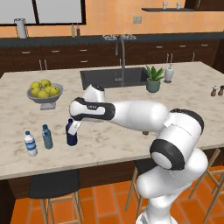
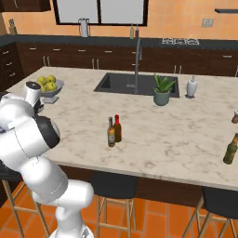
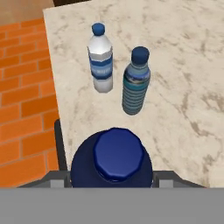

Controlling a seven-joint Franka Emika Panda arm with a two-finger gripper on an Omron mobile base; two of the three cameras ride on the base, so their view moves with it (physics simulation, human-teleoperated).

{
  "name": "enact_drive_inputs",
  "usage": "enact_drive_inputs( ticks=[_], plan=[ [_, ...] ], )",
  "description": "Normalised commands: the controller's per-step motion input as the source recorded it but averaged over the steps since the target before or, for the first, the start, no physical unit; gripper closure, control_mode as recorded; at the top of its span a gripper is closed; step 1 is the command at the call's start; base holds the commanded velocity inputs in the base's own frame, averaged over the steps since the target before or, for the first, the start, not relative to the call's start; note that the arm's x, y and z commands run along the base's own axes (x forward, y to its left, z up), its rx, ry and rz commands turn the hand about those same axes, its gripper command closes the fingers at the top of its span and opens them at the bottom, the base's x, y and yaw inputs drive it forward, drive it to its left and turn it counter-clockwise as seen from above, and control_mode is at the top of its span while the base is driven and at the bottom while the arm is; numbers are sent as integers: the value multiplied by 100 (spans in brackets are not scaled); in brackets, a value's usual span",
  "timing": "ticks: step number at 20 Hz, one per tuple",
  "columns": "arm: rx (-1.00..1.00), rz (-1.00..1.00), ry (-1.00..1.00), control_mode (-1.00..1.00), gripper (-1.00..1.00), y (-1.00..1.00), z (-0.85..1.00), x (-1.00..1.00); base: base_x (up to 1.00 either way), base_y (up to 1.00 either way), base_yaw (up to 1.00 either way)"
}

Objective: Move the plastic bottles in the middle to the plastics group, and the glass bottles in the middle to the glass group.

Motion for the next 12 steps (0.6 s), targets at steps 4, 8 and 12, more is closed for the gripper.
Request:
enact_drive_inputs(
  ticks=[4,8,12],
  plan=[
    [0,4,0,-100,100,37,-19,37,0,0,0],
    [0,3,-5,-100,100,31,-21,21,0,0,0],
    [0,2,-6,-100,100,18,-11,11,0,0,0]
  ],
)
